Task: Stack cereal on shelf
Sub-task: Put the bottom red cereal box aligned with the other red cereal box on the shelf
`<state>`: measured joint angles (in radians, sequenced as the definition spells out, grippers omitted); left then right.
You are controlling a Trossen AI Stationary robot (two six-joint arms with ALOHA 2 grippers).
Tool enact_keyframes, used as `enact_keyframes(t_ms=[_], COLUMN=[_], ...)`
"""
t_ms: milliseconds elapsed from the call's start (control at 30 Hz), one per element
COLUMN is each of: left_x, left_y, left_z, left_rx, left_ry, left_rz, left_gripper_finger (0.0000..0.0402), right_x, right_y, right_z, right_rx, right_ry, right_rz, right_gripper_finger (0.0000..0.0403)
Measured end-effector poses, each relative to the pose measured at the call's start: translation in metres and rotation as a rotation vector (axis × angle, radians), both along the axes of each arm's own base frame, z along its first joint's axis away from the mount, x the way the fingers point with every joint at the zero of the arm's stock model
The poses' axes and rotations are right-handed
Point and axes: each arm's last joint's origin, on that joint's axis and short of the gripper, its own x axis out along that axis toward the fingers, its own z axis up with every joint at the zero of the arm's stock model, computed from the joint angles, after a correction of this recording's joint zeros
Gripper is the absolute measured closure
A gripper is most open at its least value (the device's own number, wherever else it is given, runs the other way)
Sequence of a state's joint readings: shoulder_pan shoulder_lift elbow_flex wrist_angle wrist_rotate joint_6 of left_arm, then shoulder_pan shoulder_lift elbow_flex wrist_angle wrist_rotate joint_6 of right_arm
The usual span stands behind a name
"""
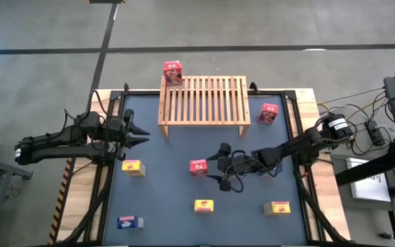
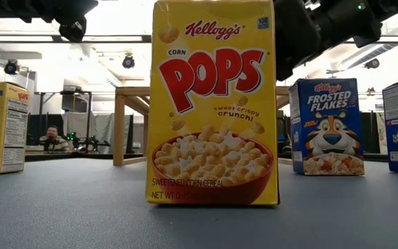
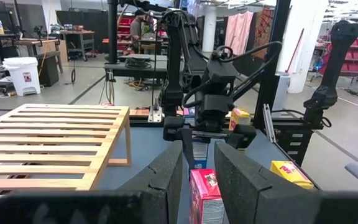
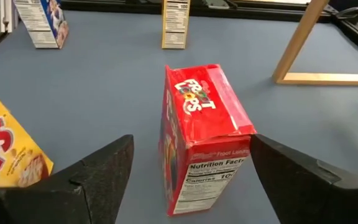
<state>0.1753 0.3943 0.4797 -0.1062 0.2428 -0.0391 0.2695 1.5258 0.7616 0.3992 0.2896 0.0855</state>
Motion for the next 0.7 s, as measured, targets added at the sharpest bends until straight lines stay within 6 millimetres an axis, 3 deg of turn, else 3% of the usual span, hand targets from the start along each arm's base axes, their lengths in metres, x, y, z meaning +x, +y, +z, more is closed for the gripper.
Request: enact_keyframes(t_ms=[700], left_x=[0.008], left_y=[0.001], left_z=[-0.004], left_rx=[-0.007], left_ry=[0.042], left_rz=[0.000], left_gripper_finger=[0.0325], right_x=[0.002], right_y=[-0.016], right_z=[0.012], right_rx=[0.019], right_ry=[-0.044], right_rz=[0.014], right_gripper_finger=[0.0078])
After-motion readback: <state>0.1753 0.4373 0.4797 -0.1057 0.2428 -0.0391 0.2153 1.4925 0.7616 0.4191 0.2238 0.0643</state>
